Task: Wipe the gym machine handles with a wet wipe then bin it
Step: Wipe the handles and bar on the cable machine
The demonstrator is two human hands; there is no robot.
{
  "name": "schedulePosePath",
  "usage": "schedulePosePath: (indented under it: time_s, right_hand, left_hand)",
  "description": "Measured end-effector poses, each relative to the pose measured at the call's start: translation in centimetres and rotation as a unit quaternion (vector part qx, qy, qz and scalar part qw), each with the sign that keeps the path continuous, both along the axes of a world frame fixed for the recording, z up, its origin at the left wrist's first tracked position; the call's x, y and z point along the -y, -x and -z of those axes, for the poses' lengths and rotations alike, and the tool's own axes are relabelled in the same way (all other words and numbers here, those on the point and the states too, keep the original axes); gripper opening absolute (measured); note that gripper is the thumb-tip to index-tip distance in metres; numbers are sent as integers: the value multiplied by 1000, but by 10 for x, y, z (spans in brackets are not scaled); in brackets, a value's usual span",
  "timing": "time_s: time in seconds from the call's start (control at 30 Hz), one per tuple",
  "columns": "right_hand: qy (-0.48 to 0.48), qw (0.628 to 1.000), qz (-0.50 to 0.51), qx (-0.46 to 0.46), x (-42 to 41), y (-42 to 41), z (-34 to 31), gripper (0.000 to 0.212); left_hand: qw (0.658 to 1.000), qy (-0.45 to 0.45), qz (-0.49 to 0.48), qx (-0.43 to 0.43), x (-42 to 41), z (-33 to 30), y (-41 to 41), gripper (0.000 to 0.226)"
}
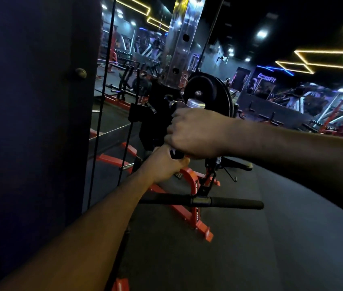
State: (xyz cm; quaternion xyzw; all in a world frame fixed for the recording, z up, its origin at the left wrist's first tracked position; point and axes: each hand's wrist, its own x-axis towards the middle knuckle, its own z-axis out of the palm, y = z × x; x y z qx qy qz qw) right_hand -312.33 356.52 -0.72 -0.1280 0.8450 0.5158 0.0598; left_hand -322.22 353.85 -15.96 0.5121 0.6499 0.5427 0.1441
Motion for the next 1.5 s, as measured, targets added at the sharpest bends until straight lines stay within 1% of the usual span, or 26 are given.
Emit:
schedulePosePath:
  time_s: [0.1,0.17,0.3,0.43,0.47,0.5,0.57,0.6,0.63,0.7,0.8,0.83,0.9,0.97,1.03,1.1,1.17,1.23,1.3,1.37,1.5]
  right_hand:
    - [23,998,-55,33,-10,-14,-11,26]
    - [27,996,-76,29,-15,-19,-28,28]
    - [-11,999,-23,-34,-16,-13,-45,33]
    - [26,996,-38,-71,-11,1,-16,10]
    - [29,996,-45,-73,-12,3,-5,9]
    - [30,995,-58,-69,-14,3,4,12]
    - [48,993,-90,-55,-22,-4,16,25]
    - [51,993,-100,-43,-25,-9,15,33]
    - [43,993,-107,-27,-27,-15,9,36]
    - [28,993,-114,6,-31,-26,-8,37]
    - [8,997,-68,-24,-25,-24,-30,38]
    - [-4,998,-45,-44,-21,-20,-31,35]
    - [1,997,-23,-77,-10,-9,-23,22]
    - [2,997,2,-80,1,2,-9,18]
    - [-12,999,21,-48,2,6,2,21]
    - [-9,1000,12,-15,1,2,-2,27]
    - [-14,1000,26,2,3,-4,-23,40]
    - [-6,999,48,-16,0,-9,-45,47]
    - [5,998,32,-50,-3,-9,-51,41]
    - [-5,997,-4,-73,-8,-10,-39,34]
    - [6,993,-62,-101,-13,-14,-10,30]
  left_hand:
    - [1000,-1,2,12,-1,3,1,24]
    - [999,-7,10,31,-3,7,2,27]
    - [1000,-9,5,23,-7,10,4,28]
    - [1000,-6,-1,12,-8,10,6,26]
    - [1000,-7,0,9,-7,9,6,22]
    - [1000,-11,-1,6,-6,7,6,20]
    - [1000,-19,-3,1,-5,6,3,27]
    - [1000,-21,-5,1,-5,6,2,26]
    - [1000,-21,-7,2,-4,6,1,21]
    - [1000,-19,0,15,-5,7,2,15]
    - [1000,-11,1,27,-7,10,2,27]
    - [1000,-9,0,29,-8,11,3,27]
    - [1000,-9,0,25,-7,11,3,27]
    - [1000,-7,-4,18,-6,9,3,27]
    - [1000,-2,-9,11,-4,6,3,22]
    - [1000,0,-6,7,-4,5,3,18]
    - [1000,-2,2,6,-6,8,4,27]
    - [1000,-3,-3,19,-9,12,5,32]
    - [1000,-3,-13,19,-10,13,4,33]
    - [1000,-2,-12,14,-10,13,4,34]
    - [1000,0,-7,5,-10,10,5,36]
